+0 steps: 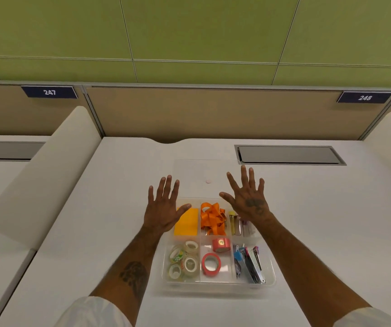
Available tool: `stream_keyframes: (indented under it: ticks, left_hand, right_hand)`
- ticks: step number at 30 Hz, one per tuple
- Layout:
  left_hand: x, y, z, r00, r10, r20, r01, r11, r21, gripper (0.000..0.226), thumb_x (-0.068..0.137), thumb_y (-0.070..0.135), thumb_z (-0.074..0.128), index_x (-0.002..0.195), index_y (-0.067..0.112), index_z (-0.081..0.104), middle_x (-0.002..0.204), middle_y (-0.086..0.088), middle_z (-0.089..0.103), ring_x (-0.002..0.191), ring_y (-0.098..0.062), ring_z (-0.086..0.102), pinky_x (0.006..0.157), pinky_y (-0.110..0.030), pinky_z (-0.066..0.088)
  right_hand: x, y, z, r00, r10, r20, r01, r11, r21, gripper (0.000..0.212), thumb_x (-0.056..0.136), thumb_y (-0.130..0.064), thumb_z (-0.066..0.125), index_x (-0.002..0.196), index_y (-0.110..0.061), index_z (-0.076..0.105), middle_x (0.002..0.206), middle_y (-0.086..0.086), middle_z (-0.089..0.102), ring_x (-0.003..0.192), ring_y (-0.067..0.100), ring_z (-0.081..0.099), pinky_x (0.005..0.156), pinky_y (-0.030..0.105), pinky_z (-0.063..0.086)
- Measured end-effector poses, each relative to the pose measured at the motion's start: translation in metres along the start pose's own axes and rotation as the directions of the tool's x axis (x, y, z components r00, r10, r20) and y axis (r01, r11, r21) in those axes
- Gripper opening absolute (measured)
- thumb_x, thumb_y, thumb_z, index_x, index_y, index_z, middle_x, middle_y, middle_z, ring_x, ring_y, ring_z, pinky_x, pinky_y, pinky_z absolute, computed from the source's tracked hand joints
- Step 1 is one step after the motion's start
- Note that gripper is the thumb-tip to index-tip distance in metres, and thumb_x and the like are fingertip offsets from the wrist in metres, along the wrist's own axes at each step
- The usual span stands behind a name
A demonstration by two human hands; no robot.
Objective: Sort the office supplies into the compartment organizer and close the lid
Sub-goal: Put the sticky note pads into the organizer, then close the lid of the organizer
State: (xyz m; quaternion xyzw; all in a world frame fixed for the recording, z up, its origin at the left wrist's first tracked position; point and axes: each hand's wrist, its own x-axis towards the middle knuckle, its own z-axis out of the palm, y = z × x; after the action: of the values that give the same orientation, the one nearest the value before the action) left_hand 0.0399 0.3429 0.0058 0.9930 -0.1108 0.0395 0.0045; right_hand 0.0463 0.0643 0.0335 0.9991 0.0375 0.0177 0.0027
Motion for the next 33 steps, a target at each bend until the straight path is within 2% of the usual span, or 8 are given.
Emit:
stream_keyframes:
  ticks: [6,10,15,17,20,24,29,33]
  left_hand:
    - [0.029,0.002,0.001,0.999,-0.011,0.033,0.012,1.000,-0.010,0.099,0.073,0.083,-0.013,0.153,0.024,-0.009,0.162,-0.007,-0.015,0.149,-0.027,-0.016,0.117,-0.055,-0.007]
    - [0.050,0.004,0.007,0.996,-0.066,0.062,0.068,0.997,-0.030,0.099,0.071,0.082,-0.016,0.152,0.025,-0.015,0.162,-0.007,-0.018,0.149,-0.026,-0.016,0.119,-0.053,-0.004]
    - [0.074,0.005,0.017,0.985,-0.146,0.095,0.154,0.985,-0.076,0.109,0.066,0.085,-0.021,0.155,0.024,-0.004,0.163,-0.008,-0.011,0.151,-0.028,-0.010,0.119,-0.053,0.000]
    - [0.084,0.003,0.021,0.980,-0.163,0.114,0.174,0.980,-0.096,0.114,0.064,0.086,-0.022,0.156,0.023,0.003,0.164,-0.010,-0.006,0.151,-0.029,-0.006,0.119,-0.052,0.003]
    - [0.099,-0.001,0.029,0.961,-0.212,0.179,0.244,0.954,-0.176,0.103,0.075,0.085,-0.006,0.156,0.023,0.009,0.164,-0.009,-0.001,0.151,-0.029,-0.001,0.120,-0.051,0.007]
    - [0.118,-0.002,0.041,0.882,-0.329,0.337,0.431,0.852,-0.297,0.086,0.088,0.073,0.019,0.155,0.020,0.015,0.164,-0.009,0.008,0.150,-0.031,0.007,0.117,-0.053,0.017]
    - [0.134,-0.003,0.050,0.832,-0.398,0.386,0.540,0.739,-0.402,0.079,0.094,0.065,0.028,0.145,0.004,0.038,0.148,-0.019,0.043,0.136,-0.036,0.041,0.111,-0.049,0.033]
    - [0.138,0.001,0.051,0.819,-0.414,0.397,0.568,0.683,-0.459,0.077,0.096,0.063,0.029,0.145,0.005,0.038,0.149,-0.018,0.042,0.137,-0.036,0.039,0.111,-0.048,0.033]
  right_hand:
    - [0.024,0.024,0.008,1.000,0.023,0.016,-0.023,0.999,0.033,0.092,0.072,-0.081,-0.017,0.151,-0.036,-0.005,0.161,0.013,-0.012,0.147,0.036,-0.011,0.114,0.061,-0.001]
    - [0.042,0.041,0.019,0.997,0.057,0.046,-0.060,0.996,0.069,0.094,0.070,-0.082,-0.018,0.151,-0.036,-0.003,0.161,0.012,-0.012,0.147,0.035,-0.012,0.114,0.060,-0.002]
    - [0.061,0.057,0.036,0.990,0.091,0.110,-0.101,0.991,0.092,0.102,0.066,-0.082,-0.021,0.152,-0.034,0.008,0.161,0.011,-0.011,0.148,0.034,-0.011,0.114,0.060,-0.001]
    - [0.069,0.061,0.042,0.984,0.105,0.141,-0.121,0.987,0.105,0.098,0.071,-0.082,-0.016,0.152,-0.034,0.011,0.162,0.011,-0.009,0.148,0.034,-0.009,0.115,0.059,0.001]
    - [0.079,0.063,0.051,0.969,0.133,0.207,-0.170,0.970,0.175,0.079,0.087,-0.074,0.013,0.151,-0.029,0.020,0.162,0.011,-0.001,0.148,0.034,-0.001,0.115,0.058,0.010]
    - [0.093,0.067,0.063,0.935,0.160,0.317,-0.278,0.885,0.373,0.067,0.094,-0.058,0.040,0.148,-0.020,0.030,0.158,0.010,0.024,0.144,0.032,0.024,0.114,0.049,0.028]
    - [0.105,0.061,0.068,0.898,0.265,0.352,-0.424,0.736,0.528,0.061,0.094,-0.052,0.048,0.144,-0.018,0.038,0.149,0.008,0.042,0.136,0.030,0.039,0.111,0.046,0.036]
    - [0.109,0.056,0.068,0.876,0.325,0.357,-0.480,0.663,0.575,0.056,0.094,-0.052,0.048,0.139,-0.019,0.043,0.143,0.010,0.048,0.131,0.031,0.045,0.104,0.043,0.040]
